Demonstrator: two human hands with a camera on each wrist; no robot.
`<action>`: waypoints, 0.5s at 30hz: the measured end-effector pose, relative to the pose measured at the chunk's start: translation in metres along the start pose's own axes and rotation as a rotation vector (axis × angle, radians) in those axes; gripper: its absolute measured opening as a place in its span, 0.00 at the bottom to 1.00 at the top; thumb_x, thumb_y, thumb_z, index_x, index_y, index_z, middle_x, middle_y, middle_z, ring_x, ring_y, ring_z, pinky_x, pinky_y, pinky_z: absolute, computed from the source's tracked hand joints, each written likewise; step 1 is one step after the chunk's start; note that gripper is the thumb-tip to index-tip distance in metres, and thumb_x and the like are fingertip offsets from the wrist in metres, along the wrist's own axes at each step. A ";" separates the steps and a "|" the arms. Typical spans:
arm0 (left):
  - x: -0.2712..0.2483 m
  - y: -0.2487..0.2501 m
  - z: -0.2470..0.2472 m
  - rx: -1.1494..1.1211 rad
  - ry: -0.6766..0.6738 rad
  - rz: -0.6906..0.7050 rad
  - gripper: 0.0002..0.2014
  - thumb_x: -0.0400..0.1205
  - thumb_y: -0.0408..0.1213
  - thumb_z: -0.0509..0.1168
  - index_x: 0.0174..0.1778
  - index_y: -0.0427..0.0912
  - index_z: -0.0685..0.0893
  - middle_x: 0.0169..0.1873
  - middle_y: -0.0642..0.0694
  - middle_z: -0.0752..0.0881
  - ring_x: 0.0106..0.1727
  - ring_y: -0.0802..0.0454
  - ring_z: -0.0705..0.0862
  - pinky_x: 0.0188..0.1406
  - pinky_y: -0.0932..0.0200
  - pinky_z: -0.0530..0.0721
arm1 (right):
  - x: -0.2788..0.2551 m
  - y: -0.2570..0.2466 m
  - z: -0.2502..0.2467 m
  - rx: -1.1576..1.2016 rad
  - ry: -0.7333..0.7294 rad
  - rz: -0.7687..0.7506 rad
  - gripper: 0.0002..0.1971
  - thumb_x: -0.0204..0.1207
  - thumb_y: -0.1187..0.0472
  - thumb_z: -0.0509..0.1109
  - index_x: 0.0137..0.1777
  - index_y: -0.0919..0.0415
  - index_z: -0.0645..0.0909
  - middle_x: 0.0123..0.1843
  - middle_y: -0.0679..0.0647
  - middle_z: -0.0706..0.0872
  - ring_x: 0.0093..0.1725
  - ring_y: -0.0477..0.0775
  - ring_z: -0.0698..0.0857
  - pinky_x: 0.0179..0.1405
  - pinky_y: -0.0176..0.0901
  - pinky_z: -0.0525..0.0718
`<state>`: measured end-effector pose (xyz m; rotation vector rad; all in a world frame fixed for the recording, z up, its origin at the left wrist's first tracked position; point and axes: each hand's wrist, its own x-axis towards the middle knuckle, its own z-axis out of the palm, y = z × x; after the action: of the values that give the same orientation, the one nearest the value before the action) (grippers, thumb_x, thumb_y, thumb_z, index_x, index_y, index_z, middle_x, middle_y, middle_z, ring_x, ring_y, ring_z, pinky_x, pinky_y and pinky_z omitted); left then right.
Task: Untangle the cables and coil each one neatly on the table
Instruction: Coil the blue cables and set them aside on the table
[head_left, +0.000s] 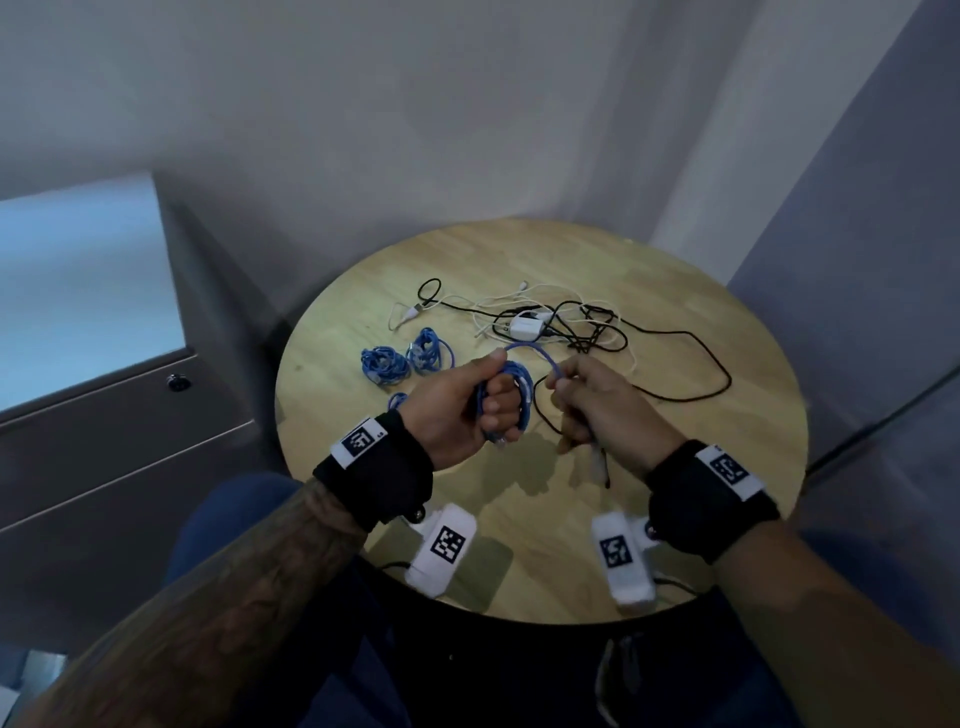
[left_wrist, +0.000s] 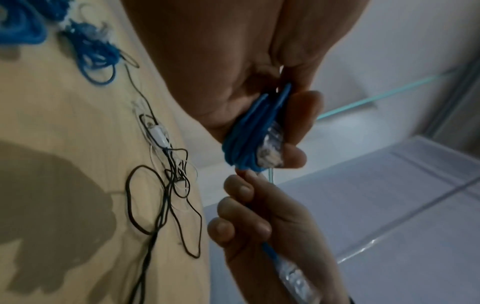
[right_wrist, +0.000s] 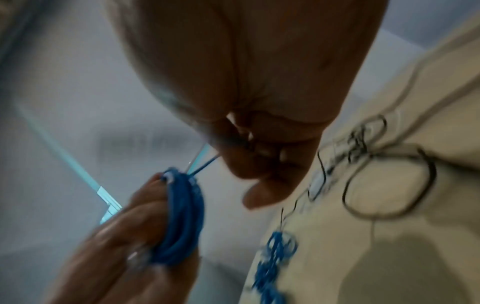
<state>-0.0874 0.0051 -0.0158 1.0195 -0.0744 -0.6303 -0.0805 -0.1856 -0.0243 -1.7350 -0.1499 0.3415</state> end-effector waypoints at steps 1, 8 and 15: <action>0.001 -0.002 0.000 -0.032 -0.007 0.004 0.20 0.88 0.49 0.51 0.31 0.44 0.66 0.22 0.51 0.66 0.22 0.55 0.65 0.33 0.59 0.74 | -0.003 -0.001 0.007 0.105 -0.033 0.044 0.07 0.89 0.63 0.58 0.48 0.60 0.74 0.31 0.53 0.66 0.21 0.48 0.64 0.23 0.38 0.78; 0.004 -0.010 -0.012 -0.145 -0.049 -0.027 0.20 0.85 0.50 0.54 0.30 0.44 0.75 0.23 0.51 0.71 0.22 0.57 0.70 0.34 0.59 0.81 | 0.000 0.009 0.016 0.092 -0.119 -0.030 0.15 0.81 0.59 0.72 0.60 0.71 0.81 0.42 0.68 0.84 0.32 0.53 0.79 0.28 0.43 0.78; 0.006 -0.013 -0.024 0.017 -0.109 -0.006 0.17 0.83 0.43 0.60 0.35 0.37 0.85 0.28 0.43 0.83 0.27 0.51 0.81 0.39 0.54 0.85 | -0.001 0.010 0.004 -0.113 -0.111 -0.101 0.04 0.81 0.62 0.72 0.50 0.63 0.86 0.38 0.65 0.85 0.32 0.49 0.76 0.28 0.39 0.76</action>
<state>-0.0802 0.0151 -0.0408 1.0022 -0.1722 -0.6917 -0.0833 -0.1834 -0.0342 -1.8134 -0.3420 0.3611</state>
